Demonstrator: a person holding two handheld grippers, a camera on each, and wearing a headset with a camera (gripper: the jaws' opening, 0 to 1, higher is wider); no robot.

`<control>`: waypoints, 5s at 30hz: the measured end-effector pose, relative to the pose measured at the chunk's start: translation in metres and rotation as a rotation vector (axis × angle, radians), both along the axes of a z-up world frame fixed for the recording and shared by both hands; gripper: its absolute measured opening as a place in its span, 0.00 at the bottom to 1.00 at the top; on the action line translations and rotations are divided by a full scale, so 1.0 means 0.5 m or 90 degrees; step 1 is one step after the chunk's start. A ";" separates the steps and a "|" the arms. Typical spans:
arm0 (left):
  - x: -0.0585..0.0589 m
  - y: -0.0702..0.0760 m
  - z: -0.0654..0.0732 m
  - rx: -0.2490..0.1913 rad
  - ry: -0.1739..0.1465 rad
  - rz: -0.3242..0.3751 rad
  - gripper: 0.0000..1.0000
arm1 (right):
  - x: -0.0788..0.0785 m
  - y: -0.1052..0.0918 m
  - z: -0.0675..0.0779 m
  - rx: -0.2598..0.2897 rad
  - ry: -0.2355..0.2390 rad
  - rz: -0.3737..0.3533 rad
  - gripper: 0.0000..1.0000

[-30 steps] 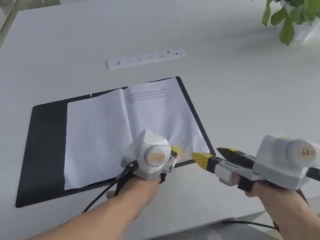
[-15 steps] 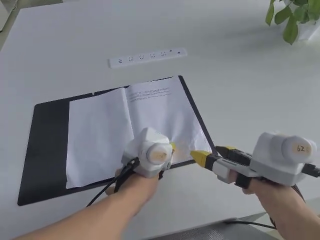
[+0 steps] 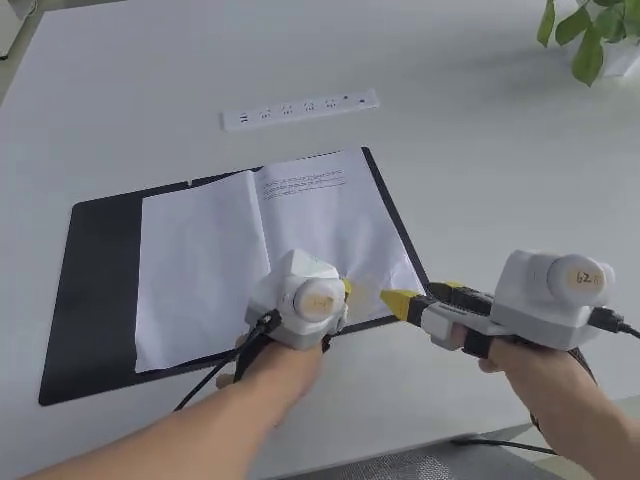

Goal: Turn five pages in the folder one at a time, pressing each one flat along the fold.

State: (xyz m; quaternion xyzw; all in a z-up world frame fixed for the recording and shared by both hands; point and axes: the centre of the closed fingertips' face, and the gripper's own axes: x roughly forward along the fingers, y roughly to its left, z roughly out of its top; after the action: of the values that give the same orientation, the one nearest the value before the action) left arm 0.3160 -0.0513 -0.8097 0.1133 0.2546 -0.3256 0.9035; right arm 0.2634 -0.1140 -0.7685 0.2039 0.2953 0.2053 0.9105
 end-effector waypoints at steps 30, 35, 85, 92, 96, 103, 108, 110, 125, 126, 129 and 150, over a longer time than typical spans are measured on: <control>0.000 0.000 0.001 -0.004 -0.001 0.000 0.06 | 0.020 -0.025 -0.029 0.027 0.040 -0.061 0.00; 0.001 -0.001 0.001 -0.011 0.002 0.006 0.06 | 0.023 -0.024 -0.023 0.028 0.038 -0.063 0.00; -0.102 0.292 0.240 -0.101 -0.053 0.081 0.21 | -0.009 0.258 0.176 0.078 -0.088 0.082 0.00; -0.112 0.344 0.250 -0.100 -0.061 0.102 0.21 | 0.000 0.306 0.165 0.082 -0.082 0.110 0.00; -0.117 0.371 0.252 -0.101 -0.062 0.116 0.21 | -0.002 0.337 0.162 0.082 -0.076 0.126 0.00; -0.123 0.413 0.253 -0.102 -0.062 0.138 0.20 | 0.000 0.388 0.154 0.074 -0.065 0.157 0.00; -0.127 0.444 0.253 -0.102 -0.064 0.152 0.20 | 0.008 0.423 0.136 0.066 -0.052 0.178 0.00; -0.128 0.456 0.252 -0.099 -0.065 0.157 0.20 | 0.010 0.437 0.127 0.062 -0.045 0.186 0.00; -0.131 0.529 0.228 -0.099 -0.051 0.202 0.20 | 0.011 0.527 0.060 0.043 0.001 0.240 0.00; -0.132 0.533 0.226 -0.102 -0.049 0.205 0.20 | 0.011 0.534 0.054 0.041 0.003 0.245 0.00; -0.135 0.541 0.220 -0.101 -0.045 0.211 0.20 | 0.008 0.550 0.038 0.035 0.013 0.256 0.00; -0.150 0.585 0.176 -0.094 -0.008 0.242 0.19 | 0.007 0.637 -0.065 0.016 0.082 0.293 0.00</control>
State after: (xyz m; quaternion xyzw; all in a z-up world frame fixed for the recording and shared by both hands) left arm 0.2410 0.2411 -0.7218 -0.0013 0.2410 -0.1662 0.9562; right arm 0.2670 0.2044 -0.8011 0.1555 0.3885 0.3977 0.8165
